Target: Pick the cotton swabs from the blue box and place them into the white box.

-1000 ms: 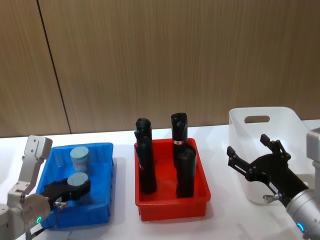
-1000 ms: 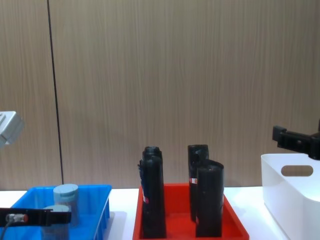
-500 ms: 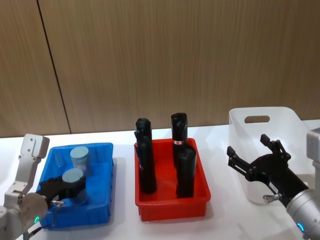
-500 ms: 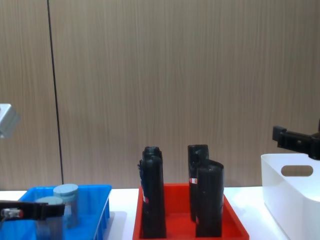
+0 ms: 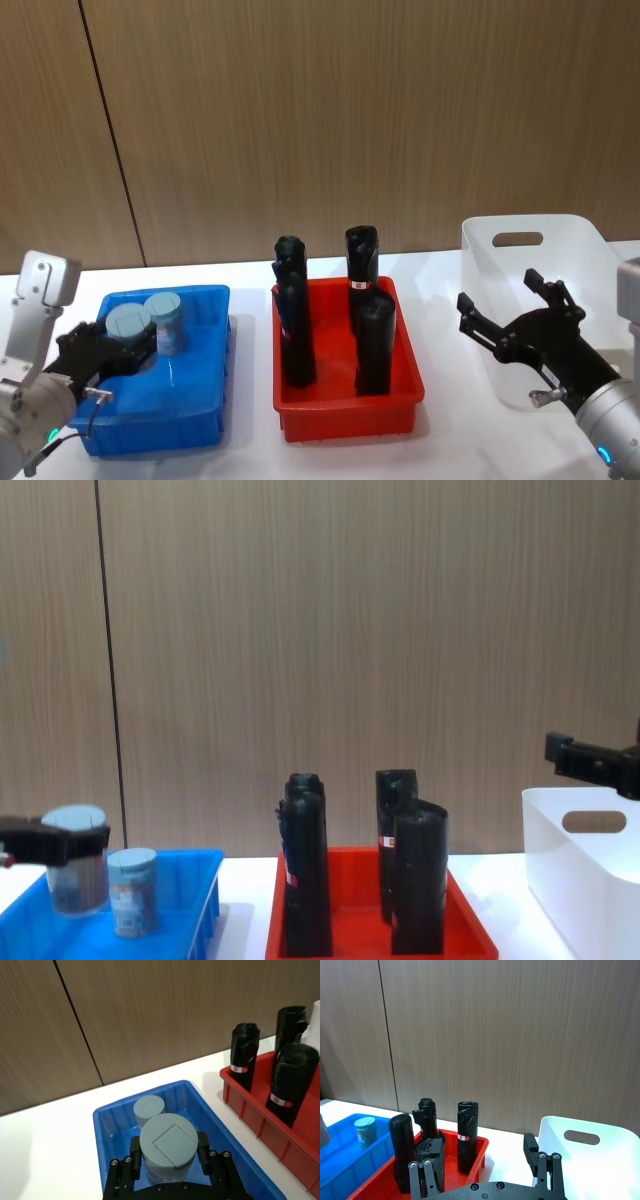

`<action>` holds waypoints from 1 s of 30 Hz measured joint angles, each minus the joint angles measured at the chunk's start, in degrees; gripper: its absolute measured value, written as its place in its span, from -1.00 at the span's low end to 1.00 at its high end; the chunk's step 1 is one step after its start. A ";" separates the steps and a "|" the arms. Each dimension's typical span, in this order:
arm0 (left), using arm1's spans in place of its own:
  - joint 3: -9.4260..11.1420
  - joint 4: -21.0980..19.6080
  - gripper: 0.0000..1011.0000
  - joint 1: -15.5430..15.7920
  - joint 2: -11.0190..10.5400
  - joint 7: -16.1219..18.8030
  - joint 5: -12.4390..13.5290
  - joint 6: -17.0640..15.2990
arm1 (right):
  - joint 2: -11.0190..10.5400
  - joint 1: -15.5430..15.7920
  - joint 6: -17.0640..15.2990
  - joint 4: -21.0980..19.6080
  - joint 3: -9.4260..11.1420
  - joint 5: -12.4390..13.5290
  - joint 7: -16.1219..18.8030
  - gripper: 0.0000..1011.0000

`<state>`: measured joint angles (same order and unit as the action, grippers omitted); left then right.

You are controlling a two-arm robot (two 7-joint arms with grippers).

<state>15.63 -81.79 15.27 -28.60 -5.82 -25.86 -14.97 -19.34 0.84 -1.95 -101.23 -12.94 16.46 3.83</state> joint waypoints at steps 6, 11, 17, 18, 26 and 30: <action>-0.83 -4.24 0.32 -2.13 -2.11 -1.75 0.32 2.36 | 0.00 0.00 0.00 0.00 0.00 0.00 0.00 0.98; -1.47 -6.95 0.32 -3.49 -3.69 -4.61 0.30 4.25 | 0.00 0.00 0.00 0.00 0.00 0.00 0.00 0.98; -1.94 -8.75 0.32 -4.32 -5.03 -8.22 0.00 5.82 | 0.00 0.00 0.00 0.00 0.00 0.00 0.00 0.98; -2.05 -9.16 0.32 -4.47 -5.30 -9.28 -0.12 6.17 | 0.00 0.00 0.00 0.00 0.00 0.00 0.00 0.98; -2.35 -10.28 0.32 -4.77 -6.44 -15.64 -0.95 7.77 | 0.00 0.00 0.00 0.00 0.00 0.00 0.00 0.98; -2.39 -10.38 0.32 -4.64 -6.77 -19.02 -1.39 8.28 | 0.00 0.00 0.00 0.00 0.00 0.00 0.00 0.98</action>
<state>13.24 -92.16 10.63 -35.38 -24.83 -27.25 -6.69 -19.34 0.84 -1.95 -101.23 -12.94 16.46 3.83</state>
